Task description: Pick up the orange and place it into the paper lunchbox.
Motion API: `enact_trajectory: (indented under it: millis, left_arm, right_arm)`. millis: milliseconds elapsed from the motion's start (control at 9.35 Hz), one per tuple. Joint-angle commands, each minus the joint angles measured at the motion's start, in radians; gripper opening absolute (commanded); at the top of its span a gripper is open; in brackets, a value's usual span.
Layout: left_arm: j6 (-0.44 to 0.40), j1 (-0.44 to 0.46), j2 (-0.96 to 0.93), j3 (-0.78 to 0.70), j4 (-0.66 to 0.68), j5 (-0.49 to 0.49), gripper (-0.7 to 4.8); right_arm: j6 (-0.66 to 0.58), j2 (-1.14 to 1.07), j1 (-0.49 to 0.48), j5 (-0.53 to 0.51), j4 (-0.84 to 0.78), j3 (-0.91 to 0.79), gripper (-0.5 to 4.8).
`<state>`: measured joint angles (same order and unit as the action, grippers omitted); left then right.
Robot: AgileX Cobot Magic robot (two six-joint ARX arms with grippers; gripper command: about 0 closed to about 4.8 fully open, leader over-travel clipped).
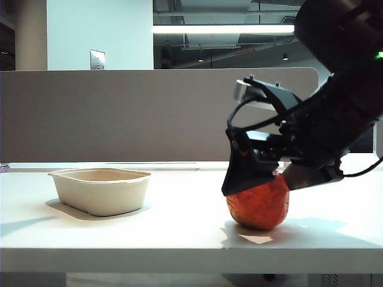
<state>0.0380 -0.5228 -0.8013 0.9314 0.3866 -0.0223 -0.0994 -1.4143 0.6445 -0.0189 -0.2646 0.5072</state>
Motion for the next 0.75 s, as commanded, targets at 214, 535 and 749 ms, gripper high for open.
enact_trajectory:
  millis: [214,535,749]
  left_arm:
    - [0.0,0.001,0.002,0.003,-0.006,0.0,-0.06]
    - [0.0,0.001,0.002,0.007,0.021,-0.005,-0.06]
    - [-0.001,0.001,0.002,0.021,0.083,-0.028,-0.06]
  right_arm:
    - [0.003,-0.054,-0.001,0.016,-0.02,0.006,3.95]
    - [0.003,-0.032,-0.001,0.021,-0.016,0.095,2.54]
    - [0.024,-0.033,-0.001,-0.006,-0.002,0.156,2.54]
